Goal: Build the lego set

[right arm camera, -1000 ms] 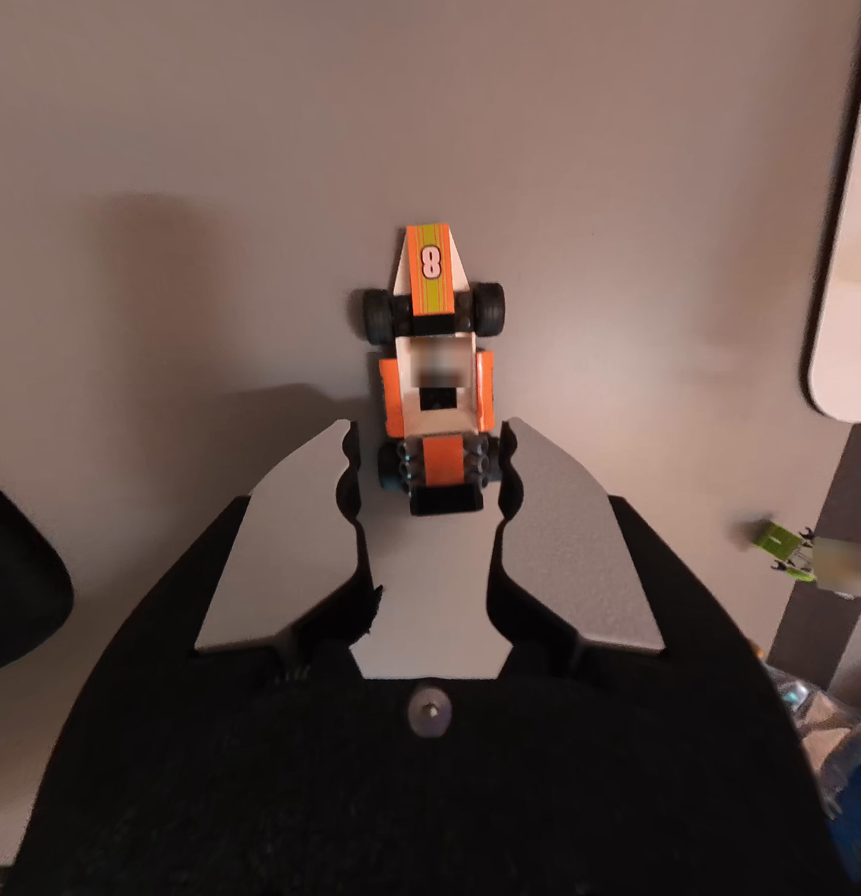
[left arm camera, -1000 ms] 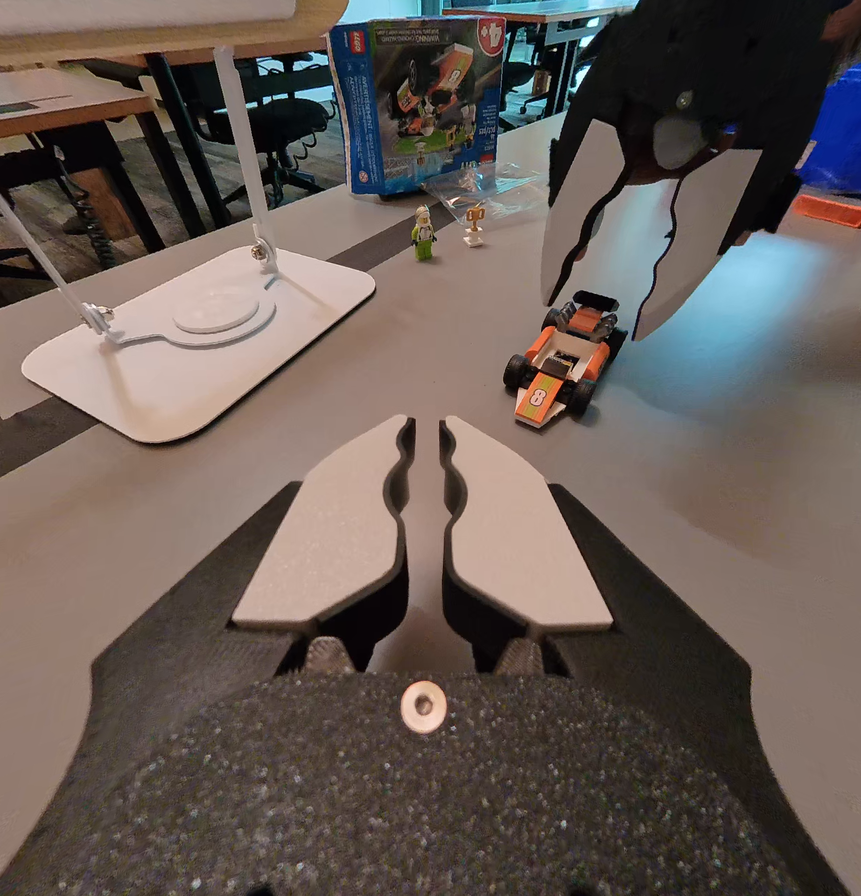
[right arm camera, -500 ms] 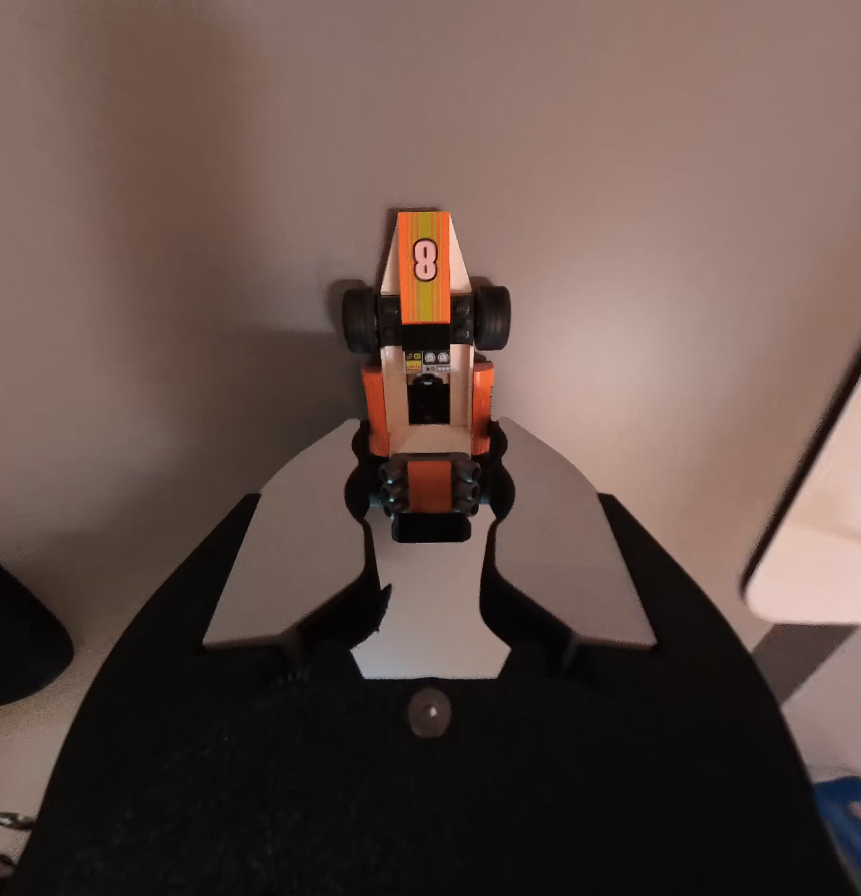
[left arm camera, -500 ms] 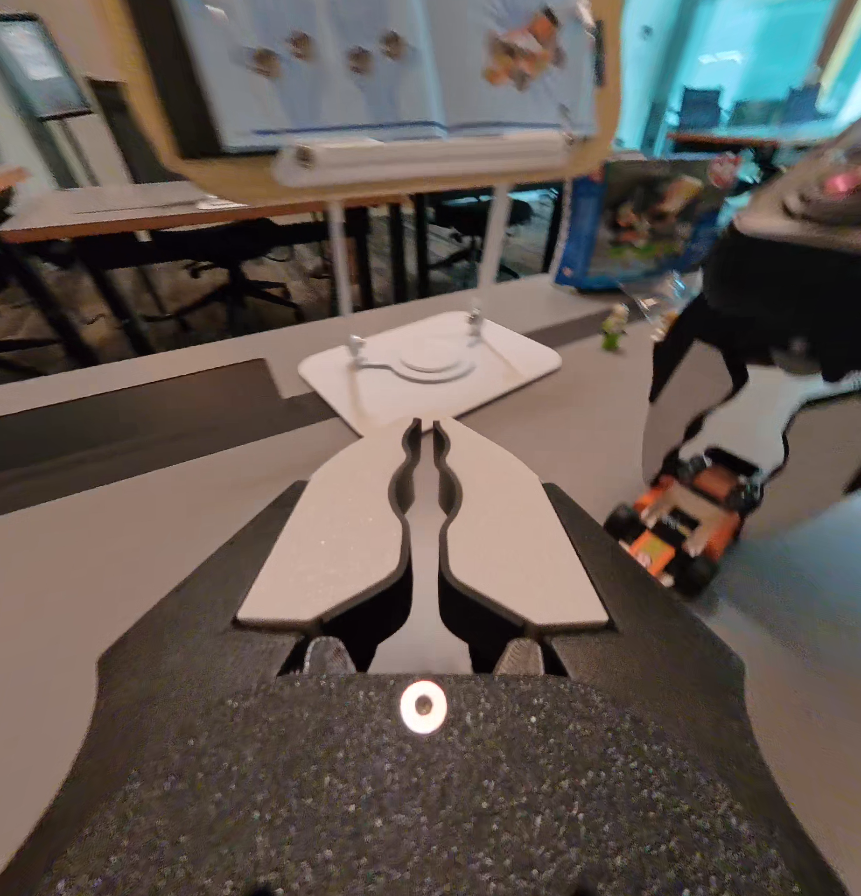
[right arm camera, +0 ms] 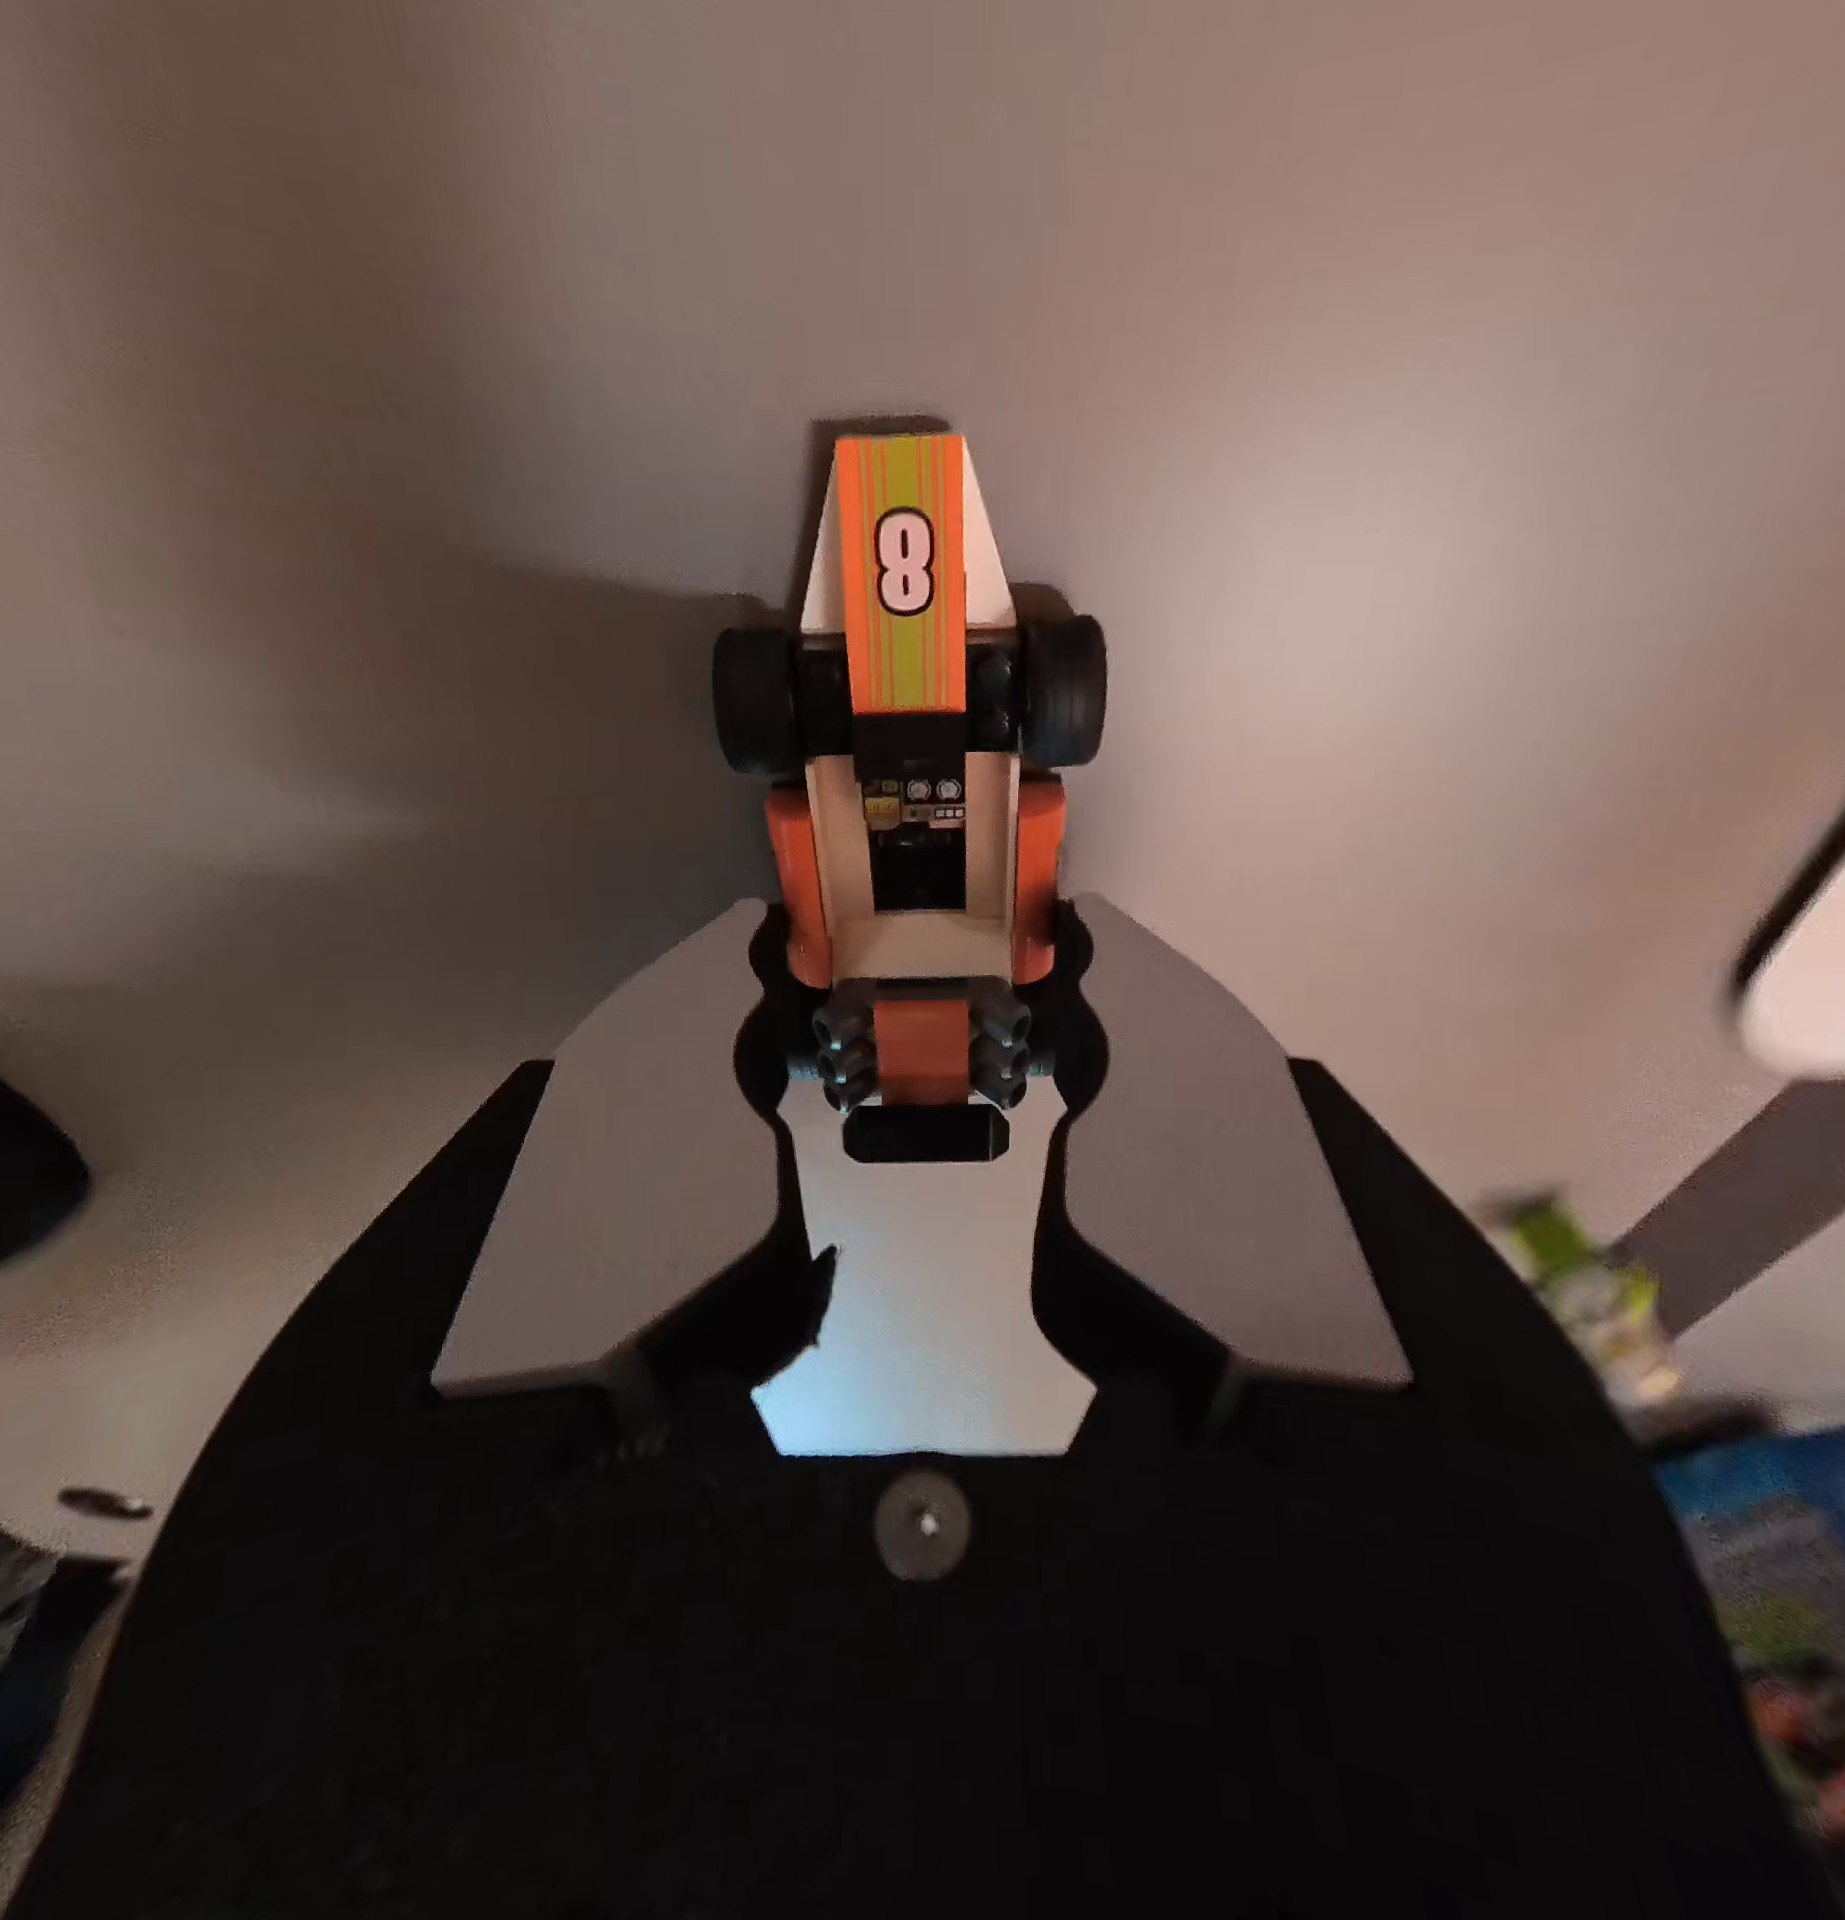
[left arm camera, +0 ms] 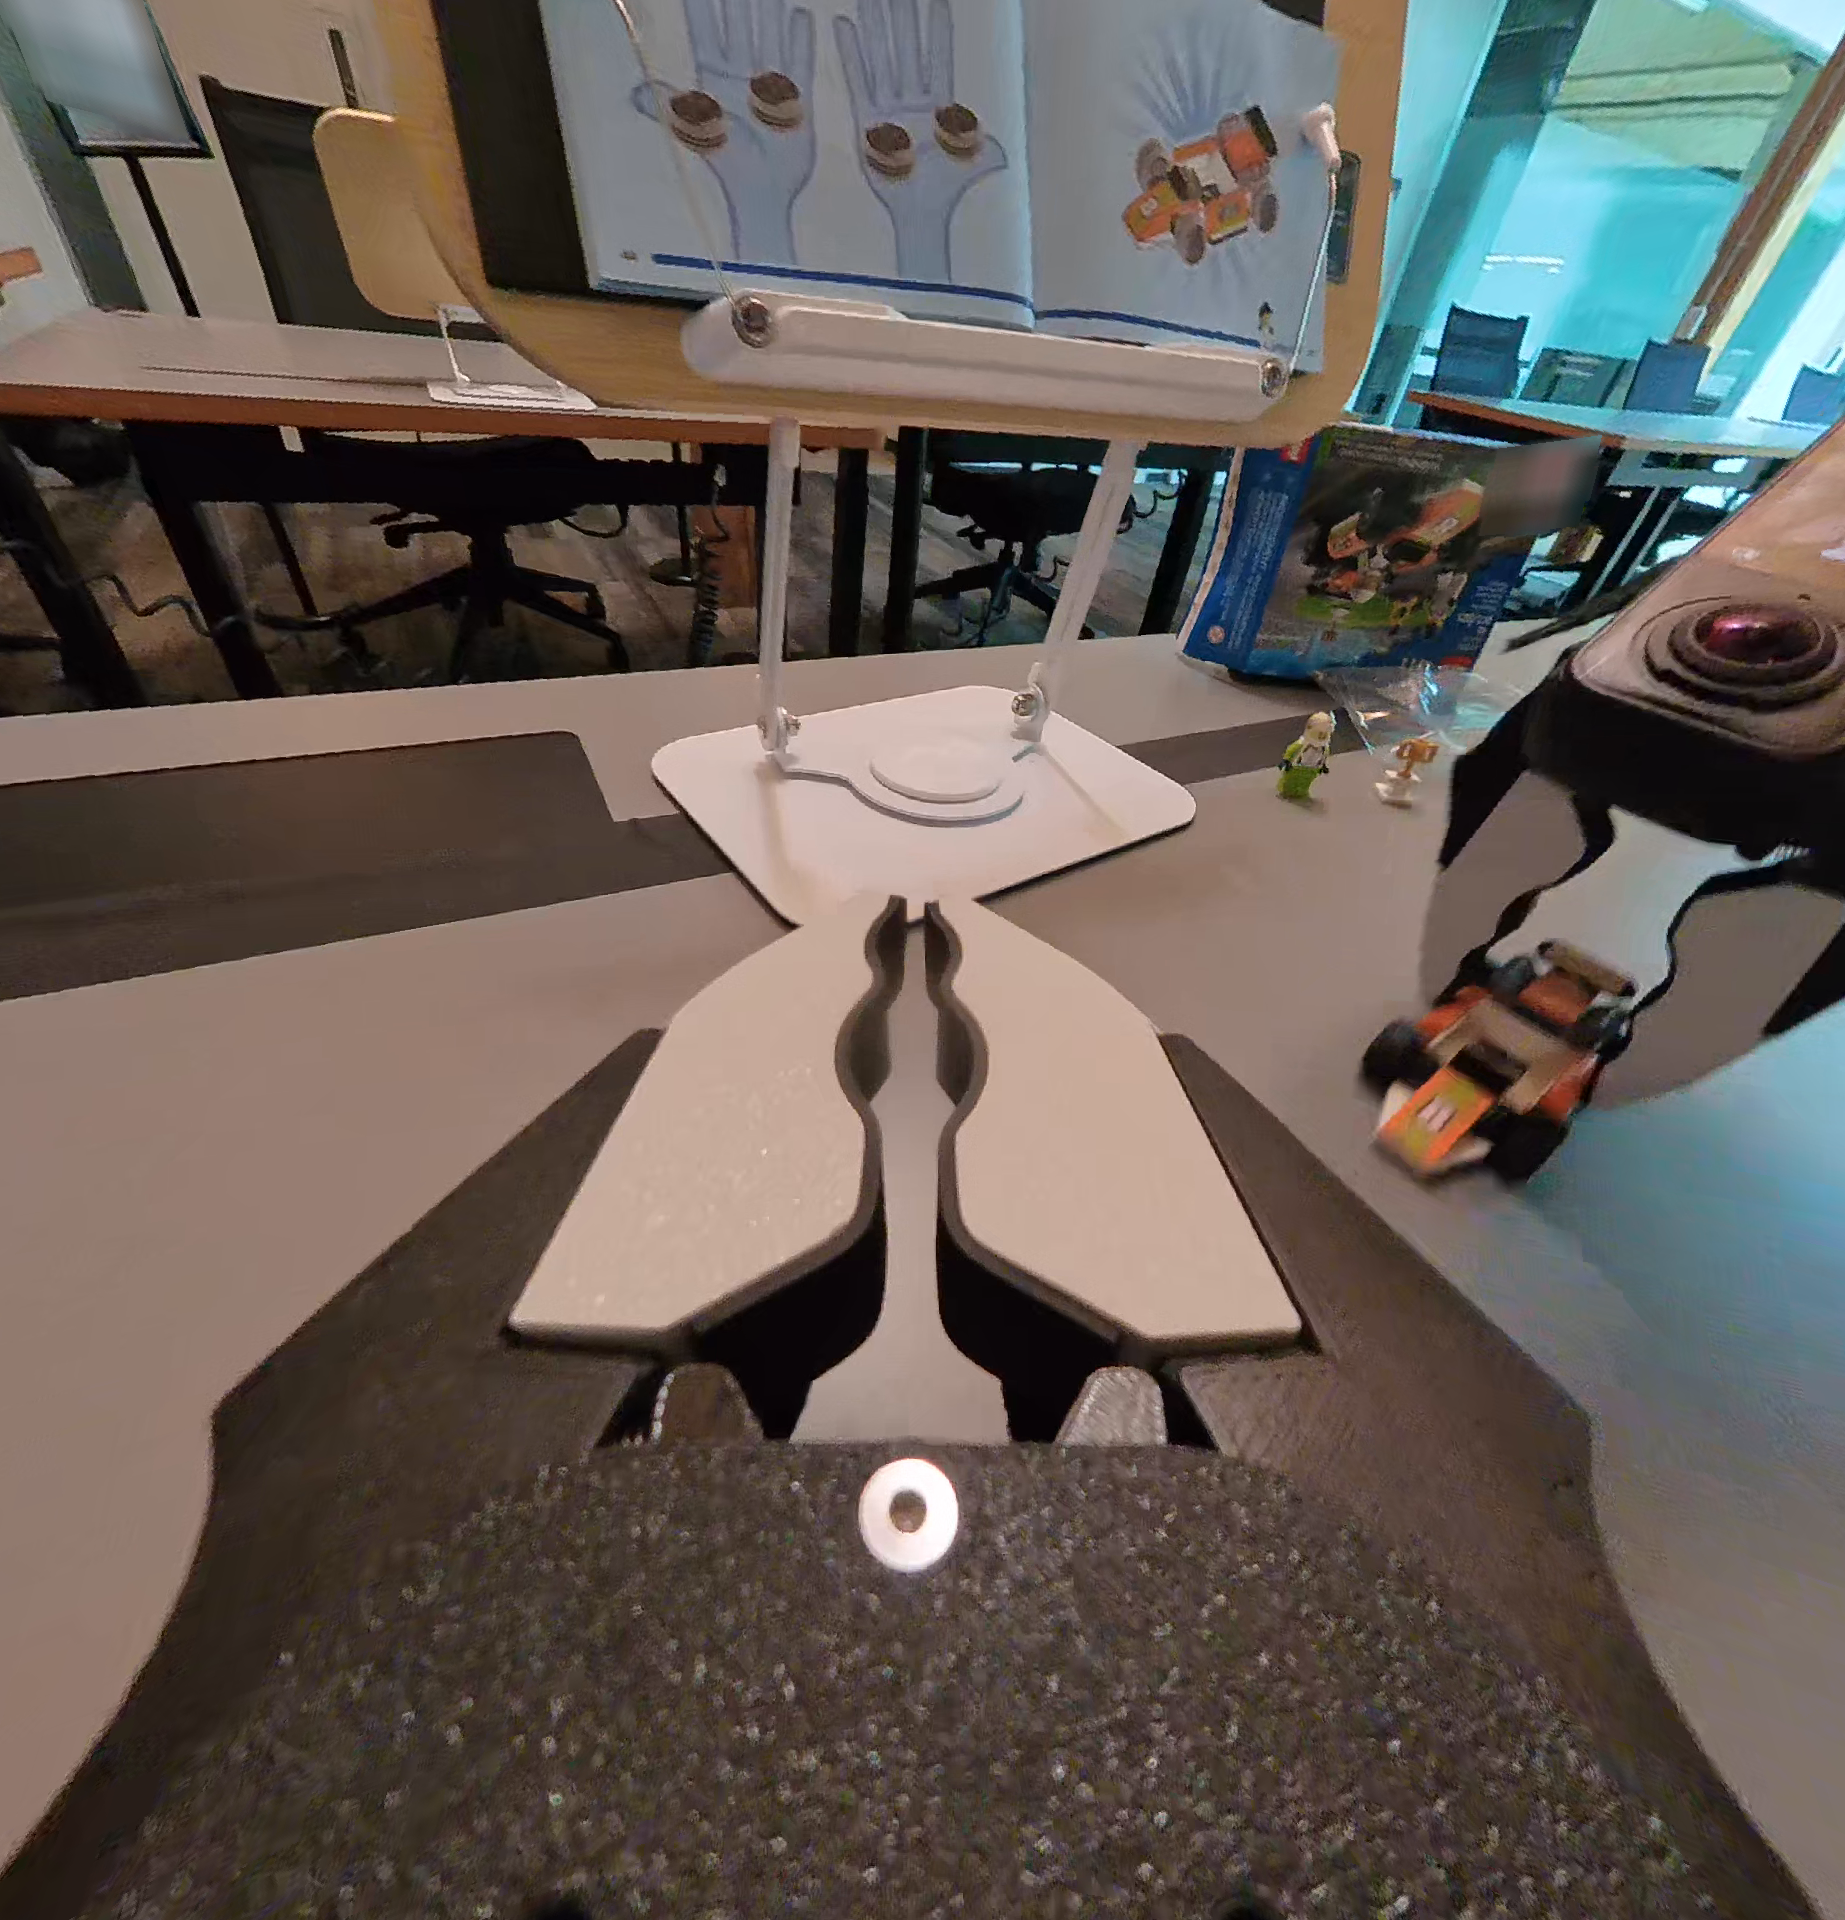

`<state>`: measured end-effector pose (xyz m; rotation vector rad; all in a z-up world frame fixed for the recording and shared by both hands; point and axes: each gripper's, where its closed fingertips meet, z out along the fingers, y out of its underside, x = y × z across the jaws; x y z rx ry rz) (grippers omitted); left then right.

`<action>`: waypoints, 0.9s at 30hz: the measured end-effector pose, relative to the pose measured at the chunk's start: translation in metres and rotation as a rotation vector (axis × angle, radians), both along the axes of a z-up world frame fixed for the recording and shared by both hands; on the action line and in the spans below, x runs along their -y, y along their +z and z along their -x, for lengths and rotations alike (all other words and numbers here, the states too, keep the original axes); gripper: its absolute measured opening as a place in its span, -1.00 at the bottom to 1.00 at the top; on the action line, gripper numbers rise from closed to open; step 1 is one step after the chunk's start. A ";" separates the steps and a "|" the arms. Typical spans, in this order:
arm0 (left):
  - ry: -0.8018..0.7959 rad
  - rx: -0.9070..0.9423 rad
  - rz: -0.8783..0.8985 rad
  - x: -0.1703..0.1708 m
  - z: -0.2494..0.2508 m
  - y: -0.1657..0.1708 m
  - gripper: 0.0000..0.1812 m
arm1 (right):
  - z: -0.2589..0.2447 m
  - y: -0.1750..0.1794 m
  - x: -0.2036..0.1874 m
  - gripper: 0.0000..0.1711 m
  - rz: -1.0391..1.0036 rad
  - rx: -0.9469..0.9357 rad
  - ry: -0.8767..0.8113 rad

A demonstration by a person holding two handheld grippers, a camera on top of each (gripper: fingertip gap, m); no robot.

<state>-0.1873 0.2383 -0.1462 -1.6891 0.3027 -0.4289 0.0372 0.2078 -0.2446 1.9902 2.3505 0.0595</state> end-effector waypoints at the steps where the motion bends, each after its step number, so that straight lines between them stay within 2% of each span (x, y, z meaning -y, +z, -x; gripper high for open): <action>1: -0.006 -0.003 0.005 0.000 -0.002 -0.002 -0.97 | -0.026 -0.002 -0.004 -0.41 -0.005 0.028 -0.025; 3: -0.014 -0.015 0.012 0.000 -0.004 -0.005 -0.97 | -0.075 -0.007 -0.012 -0.39 -0.022 0.065 -0.052; 7: -0.029 -0.039 0.016 0.000 -0.009 -0.010 -0.97 | -0.143 -0.007 -0.018 -0.39 -0.015 0.033 -0.162; 12: -0.033 -0.079 0.020 -0.001 -0.013 -0.016 -0.97 | -0.191 -0.007 -0.020 -0.39 -0.022 0.033 -0.232; 20: -0.045 -0.104 0.029 0.000 -0.017 -0.022 -0.97 | -0.184 0.029 -0.026 -0.37 -0.043 -0.066 -0.271; 27: -0.055 -0.088 0.024 0.001 -0.017 -0.019 -0.97 | -0.196 0.000 -0.020 -0.39 -0.026 0.029 -0.272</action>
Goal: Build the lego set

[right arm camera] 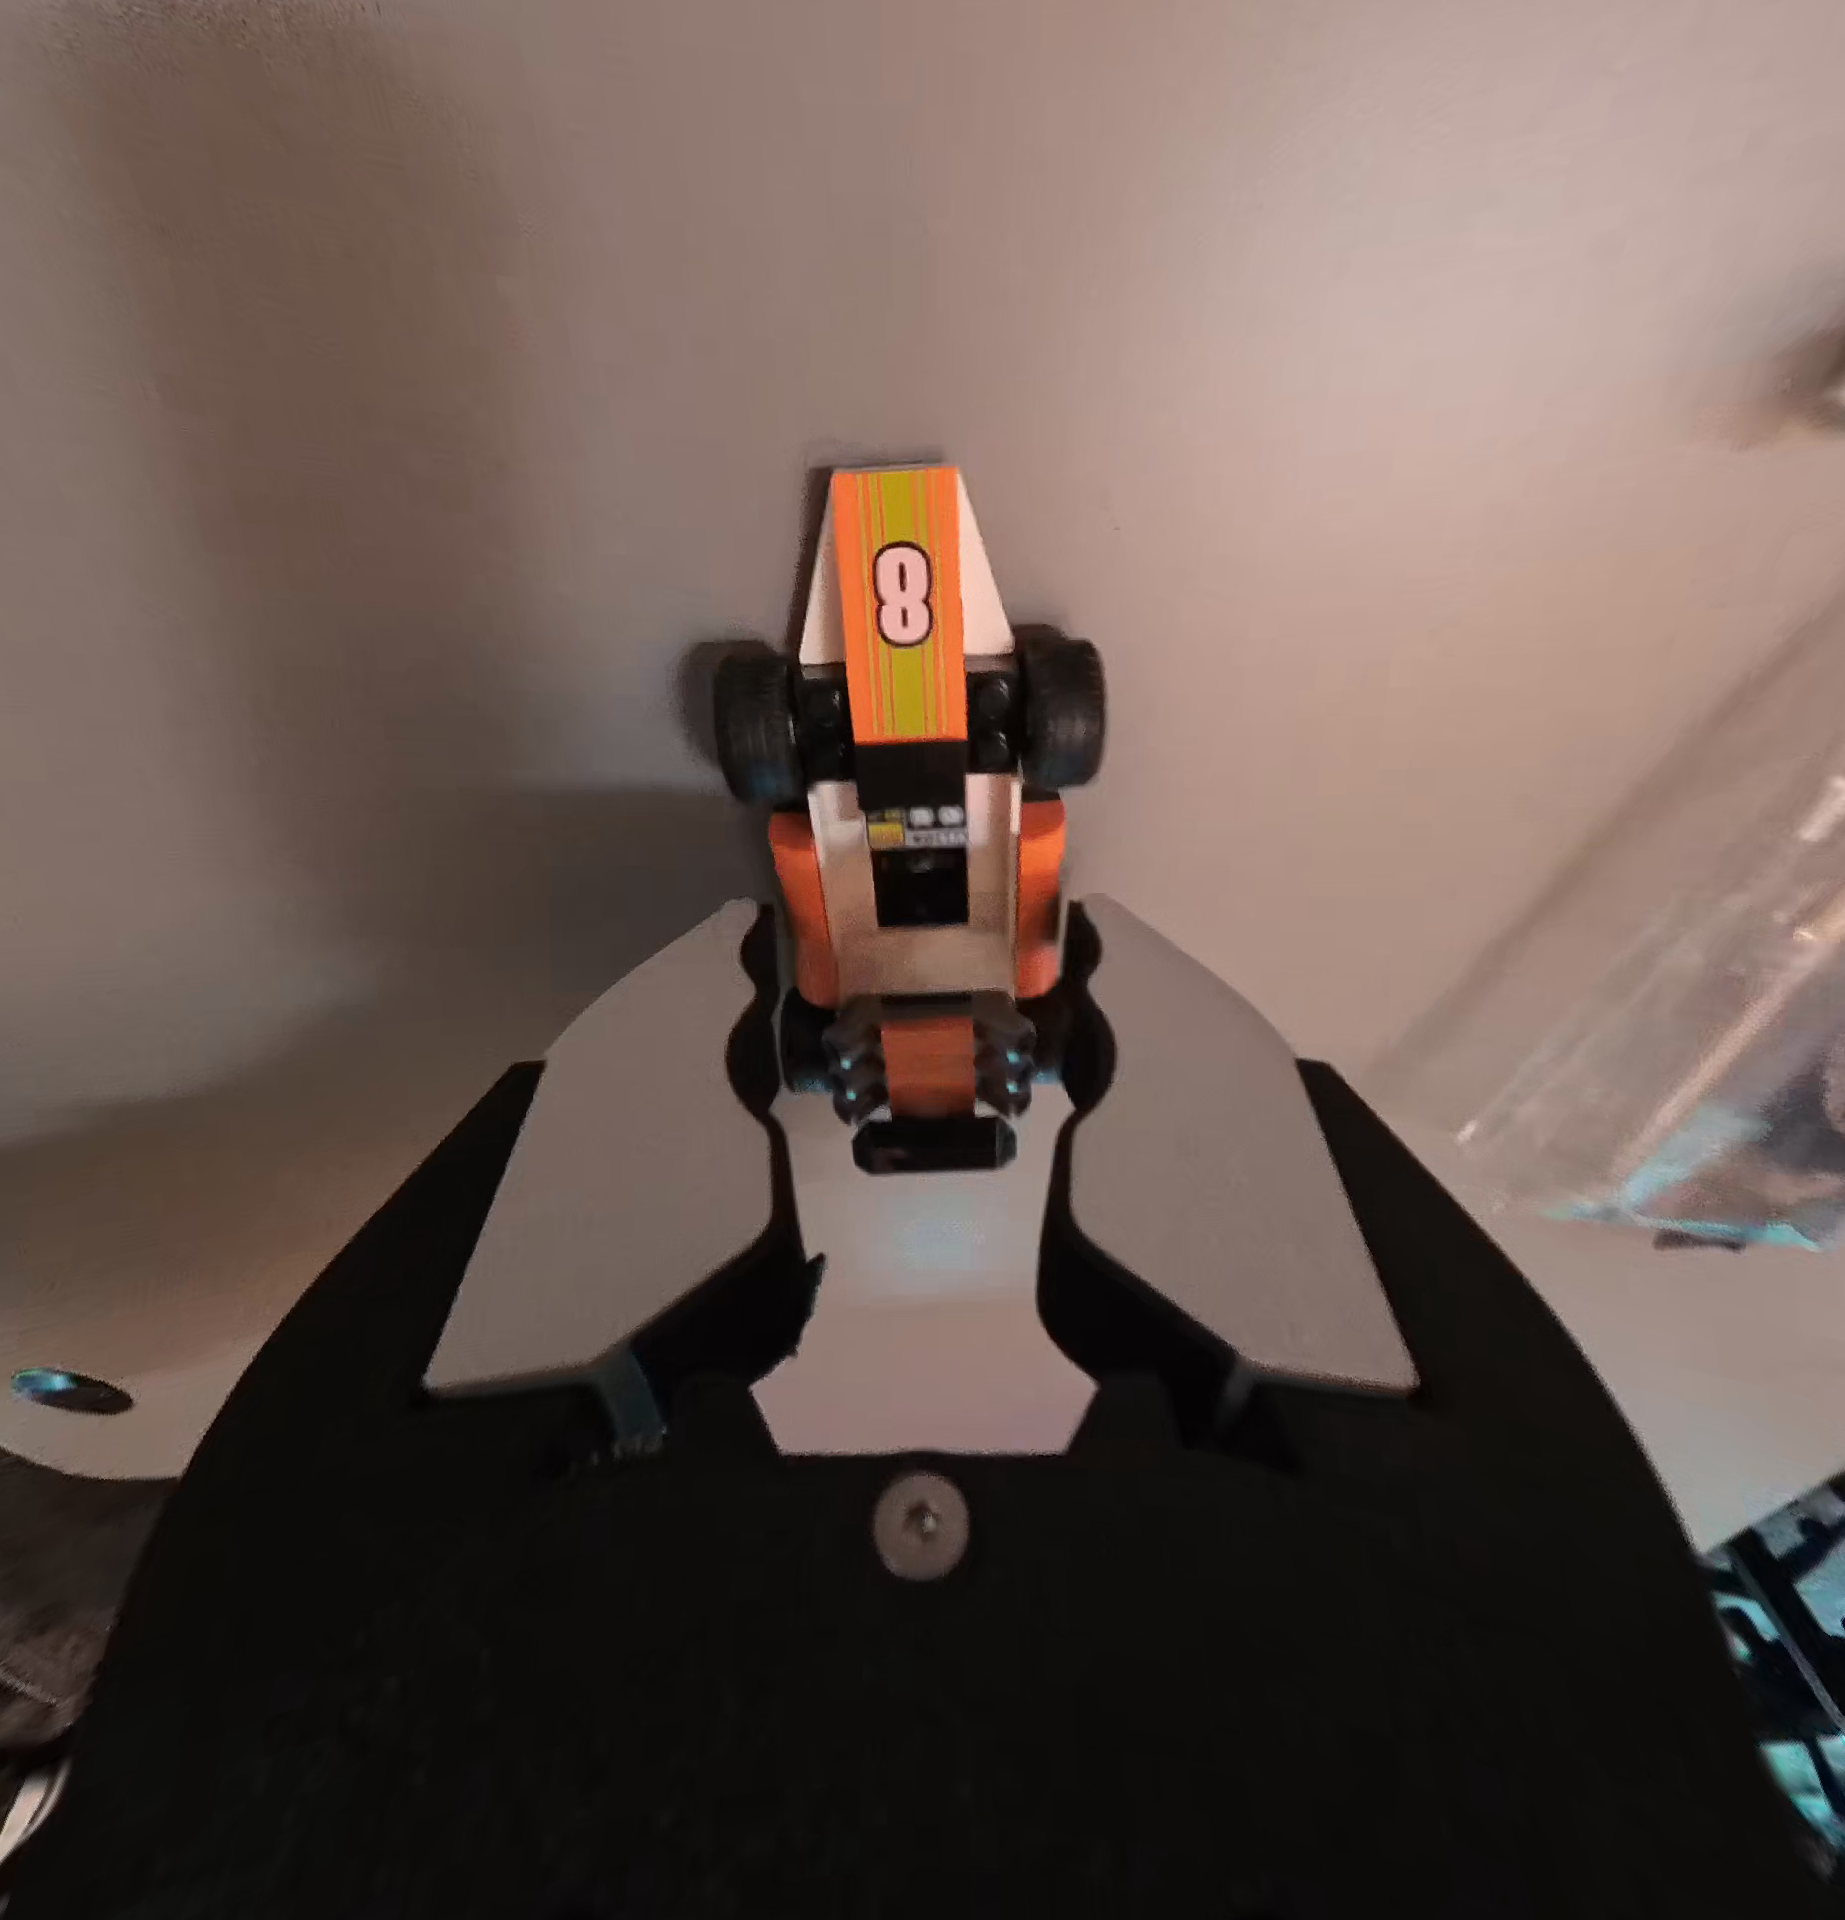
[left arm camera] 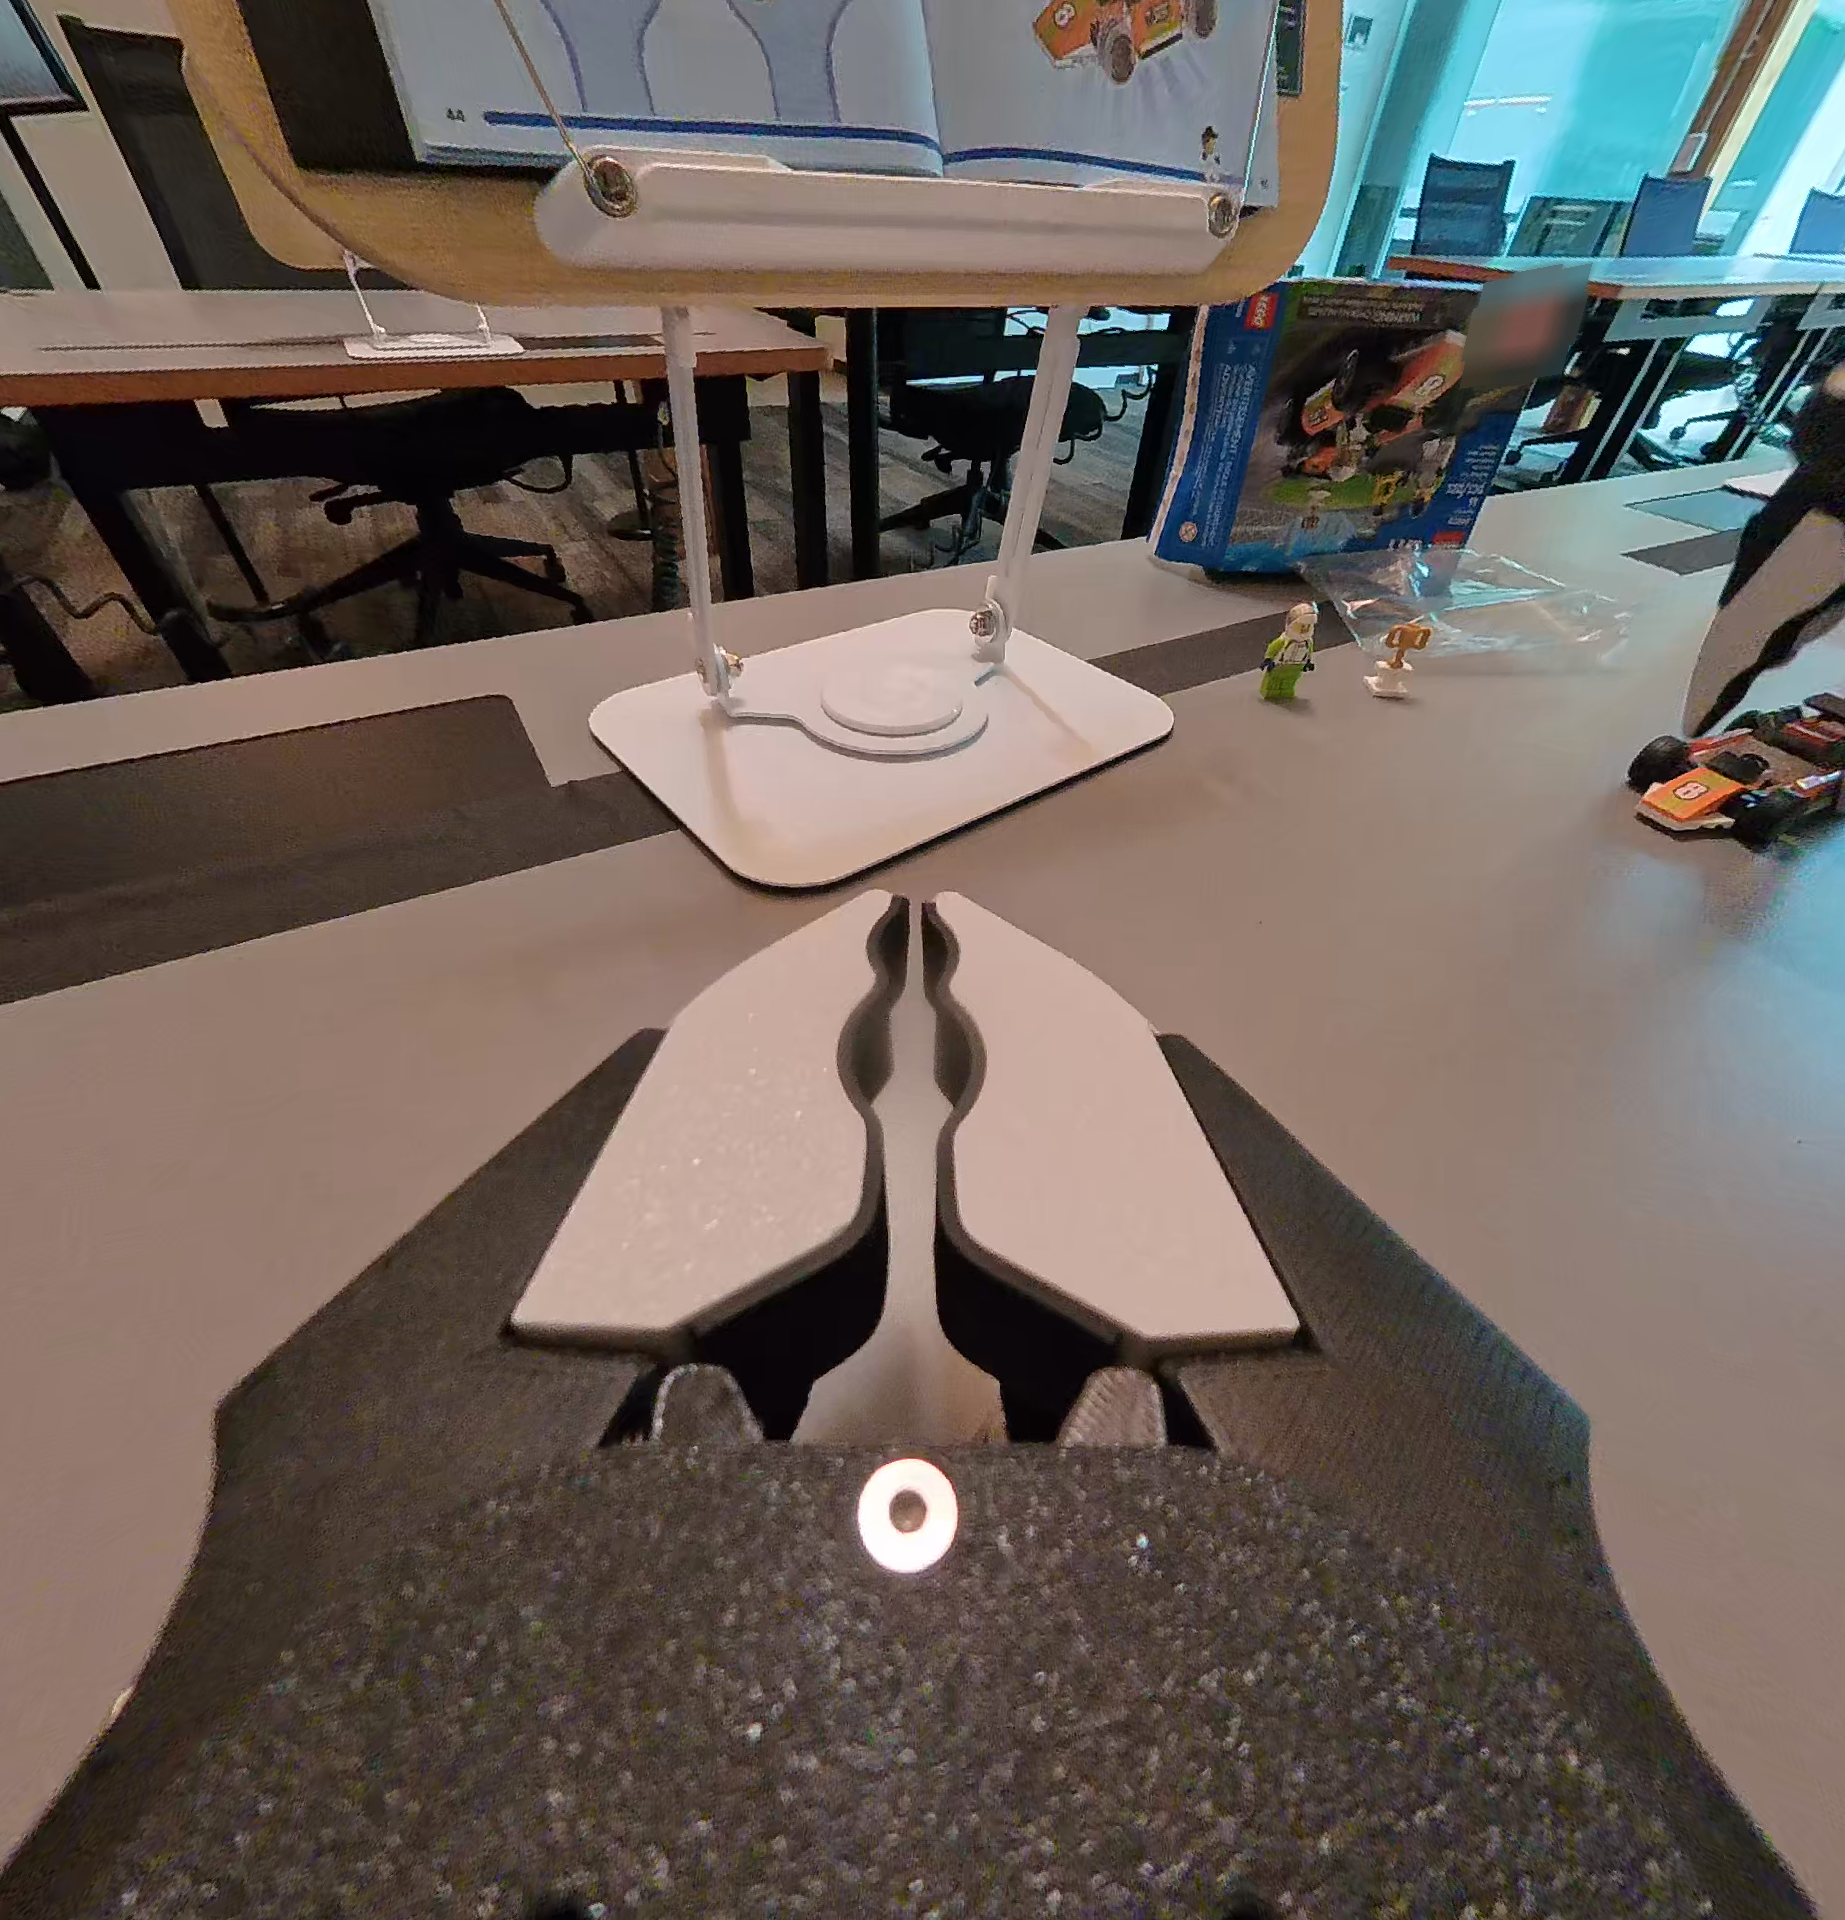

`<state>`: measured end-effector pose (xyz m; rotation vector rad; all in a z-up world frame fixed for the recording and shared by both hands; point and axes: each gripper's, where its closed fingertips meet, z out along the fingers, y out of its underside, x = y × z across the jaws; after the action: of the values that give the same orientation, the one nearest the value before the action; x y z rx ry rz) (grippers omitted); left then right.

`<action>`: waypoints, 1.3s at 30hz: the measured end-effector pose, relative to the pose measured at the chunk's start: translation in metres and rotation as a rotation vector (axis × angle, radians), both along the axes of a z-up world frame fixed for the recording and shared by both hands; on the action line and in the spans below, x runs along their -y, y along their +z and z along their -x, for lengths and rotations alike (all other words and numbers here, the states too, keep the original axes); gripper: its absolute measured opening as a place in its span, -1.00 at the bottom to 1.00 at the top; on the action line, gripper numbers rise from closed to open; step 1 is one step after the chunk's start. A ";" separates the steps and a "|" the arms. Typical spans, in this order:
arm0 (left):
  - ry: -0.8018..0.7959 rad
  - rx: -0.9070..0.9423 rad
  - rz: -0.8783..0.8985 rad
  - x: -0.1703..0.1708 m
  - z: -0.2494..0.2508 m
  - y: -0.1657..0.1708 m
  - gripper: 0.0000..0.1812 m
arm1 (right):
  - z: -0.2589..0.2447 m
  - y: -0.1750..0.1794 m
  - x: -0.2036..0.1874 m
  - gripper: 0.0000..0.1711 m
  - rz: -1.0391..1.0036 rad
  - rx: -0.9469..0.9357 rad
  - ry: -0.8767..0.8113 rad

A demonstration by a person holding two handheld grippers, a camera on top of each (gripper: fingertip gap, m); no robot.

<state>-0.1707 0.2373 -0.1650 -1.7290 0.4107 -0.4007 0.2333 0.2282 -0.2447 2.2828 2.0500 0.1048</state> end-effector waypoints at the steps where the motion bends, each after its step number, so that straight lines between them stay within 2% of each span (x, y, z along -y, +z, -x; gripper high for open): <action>1: -0.001 0.000 0.001 0.000 0.000 0.000 -0.97 | 0.000 -0.005 0.000 -0.40 0.002 0.018 0.008; 5: -0.002 -0.003 0.001 -0.001 0.000 -0.001 -0.97 | 0.040 -0.003 0.001 -0.40 0.049 -0.067 -0.023; 10: -0.007 -0.002 0.001 -0.001 -0.001 0.000 -0.97 | 0.143 0.012 0.010 -0.40 0.049 -0.206 0.091; 13: -0.015 -0.001 0.005 0.000 -0.002 0.000 -0.97 | 0.192 0.012 0.014 -0.40 0.018 -0.180 0.185; 16: -0.024 -0.010 0.002 0.001 -0.003 0.000 -0.97 | 0.219 0.001 0.021 -0.40 0.019 -0.108 0.241; 22: -0.040 -0.035 0.001 0.001 -0.008 -0.002 -0.97 | 0.216 -0.007 0.023 -0.39 0.012 -0.058 0.269; 26: -0.050 -0.044 0.012 -0.001 -0.012 -0.006 -0.97 | 0.214 0.004 0.024 -0.26 0.010 -0.135 0.256; 30: -0.056 -0.062 0.011 0.000 -0.014 -0.008 -0.98 | 0.214 0.011 0.021 -0.33 -0.006 -0.154 0.260; 39: -0.056 -0.061 0.011 0.001 -0.012 -0.007 -0.98 | 0.211 0.003 0.022 -0.45 0.017 -0.142 0.238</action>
<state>-0.1590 0.2361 -0.1724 -1.7465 0.5028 -0.3920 0.0226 0.2059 -0.2417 2.0827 2.3759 -0.0639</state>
